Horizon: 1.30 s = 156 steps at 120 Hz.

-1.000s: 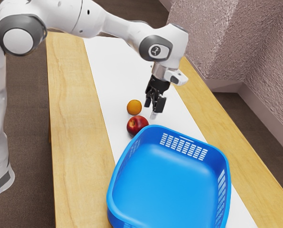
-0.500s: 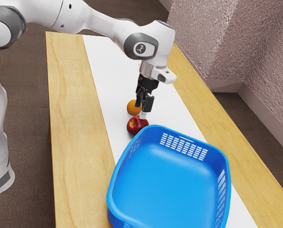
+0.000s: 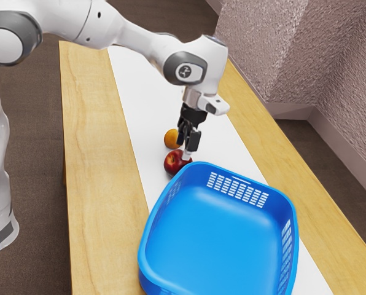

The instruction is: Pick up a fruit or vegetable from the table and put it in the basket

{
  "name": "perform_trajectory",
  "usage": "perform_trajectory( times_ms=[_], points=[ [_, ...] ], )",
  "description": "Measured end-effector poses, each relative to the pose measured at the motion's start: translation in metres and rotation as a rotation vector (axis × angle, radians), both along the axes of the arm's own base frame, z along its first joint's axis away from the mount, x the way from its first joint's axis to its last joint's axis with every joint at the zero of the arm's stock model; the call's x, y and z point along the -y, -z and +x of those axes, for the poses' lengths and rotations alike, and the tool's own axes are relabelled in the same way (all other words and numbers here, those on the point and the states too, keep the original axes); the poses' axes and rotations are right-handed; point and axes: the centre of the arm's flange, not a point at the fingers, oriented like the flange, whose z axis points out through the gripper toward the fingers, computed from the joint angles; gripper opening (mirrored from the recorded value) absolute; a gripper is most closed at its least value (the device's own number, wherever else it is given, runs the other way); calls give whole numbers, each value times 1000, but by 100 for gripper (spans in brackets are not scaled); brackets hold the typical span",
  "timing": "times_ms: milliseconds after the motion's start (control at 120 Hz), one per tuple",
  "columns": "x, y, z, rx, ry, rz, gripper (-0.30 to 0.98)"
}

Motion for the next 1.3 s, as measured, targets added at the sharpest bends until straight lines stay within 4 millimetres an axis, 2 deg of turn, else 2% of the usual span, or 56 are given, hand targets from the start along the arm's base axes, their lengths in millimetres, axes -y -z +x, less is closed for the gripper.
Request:
perform_trajectory(
  times_ms=[167, 583, 750, 883, 1042, 1225, 1300],
  points=[
    [3, 8, 4, -3, 3, -4, 68],
    [7, 32, -2, -25, 4, -9, 68],
    [-9, 47, -4, -33, -35, -12, 67],
    [-23, 48, -2, -22, -64, -14, 67],
    [-36, 53, 2, -3, -101, -16, 54],
    [-32, 46, 10, 53, -105, 6, 35],
    [-27, 38, 13, 82, -102, 14, 17]
  ],
)
